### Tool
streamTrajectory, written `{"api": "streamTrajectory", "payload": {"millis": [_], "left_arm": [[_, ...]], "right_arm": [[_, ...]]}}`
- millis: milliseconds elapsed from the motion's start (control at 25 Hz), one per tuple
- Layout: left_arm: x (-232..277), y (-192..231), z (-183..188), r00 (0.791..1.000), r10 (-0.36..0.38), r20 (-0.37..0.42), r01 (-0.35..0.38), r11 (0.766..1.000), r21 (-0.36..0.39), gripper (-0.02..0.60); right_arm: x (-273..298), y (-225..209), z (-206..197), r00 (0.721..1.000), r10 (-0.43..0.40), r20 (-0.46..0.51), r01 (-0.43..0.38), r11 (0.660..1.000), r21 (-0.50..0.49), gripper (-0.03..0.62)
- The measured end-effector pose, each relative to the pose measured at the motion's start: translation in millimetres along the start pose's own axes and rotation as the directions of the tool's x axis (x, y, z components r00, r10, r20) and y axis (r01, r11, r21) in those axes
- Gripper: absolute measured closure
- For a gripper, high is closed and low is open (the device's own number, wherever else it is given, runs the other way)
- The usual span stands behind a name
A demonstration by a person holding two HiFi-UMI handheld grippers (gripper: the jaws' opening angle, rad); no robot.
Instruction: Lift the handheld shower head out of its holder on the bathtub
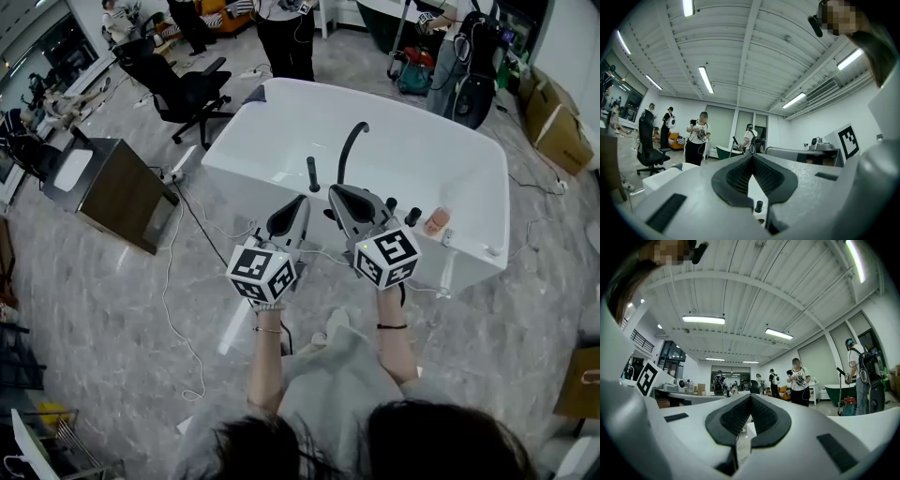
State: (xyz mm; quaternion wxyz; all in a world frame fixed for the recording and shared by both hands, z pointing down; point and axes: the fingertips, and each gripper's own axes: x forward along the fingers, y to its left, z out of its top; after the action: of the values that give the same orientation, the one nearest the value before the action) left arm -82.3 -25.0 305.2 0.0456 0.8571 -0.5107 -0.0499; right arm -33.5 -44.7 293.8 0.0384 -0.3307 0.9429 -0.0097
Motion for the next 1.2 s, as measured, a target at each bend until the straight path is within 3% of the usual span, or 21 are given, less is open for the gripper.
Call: {"api": "streamTrajectory", "payload": {"millis": [560, 1200], "left_arm": [[60.5, 46.7, 1.7, 1.000, 0.001, -0.013, -0.001, 1.000, -0.015, 0.577], [104.9, 87.4, -10.2, 0.997, 0.061, -0.050, -0.063, 0.998, -0.031, 0.577]], "right_arm": [[63.8, -49.0, -0.6, 1.000, 0.017, -0.020, -0.017, 1.000, 0.000, 0.594], [106.1, -91.2, -15.1, 0.997, 0.064, -0.036, -0.061, 0.996, 0.059, 0.594]]}}
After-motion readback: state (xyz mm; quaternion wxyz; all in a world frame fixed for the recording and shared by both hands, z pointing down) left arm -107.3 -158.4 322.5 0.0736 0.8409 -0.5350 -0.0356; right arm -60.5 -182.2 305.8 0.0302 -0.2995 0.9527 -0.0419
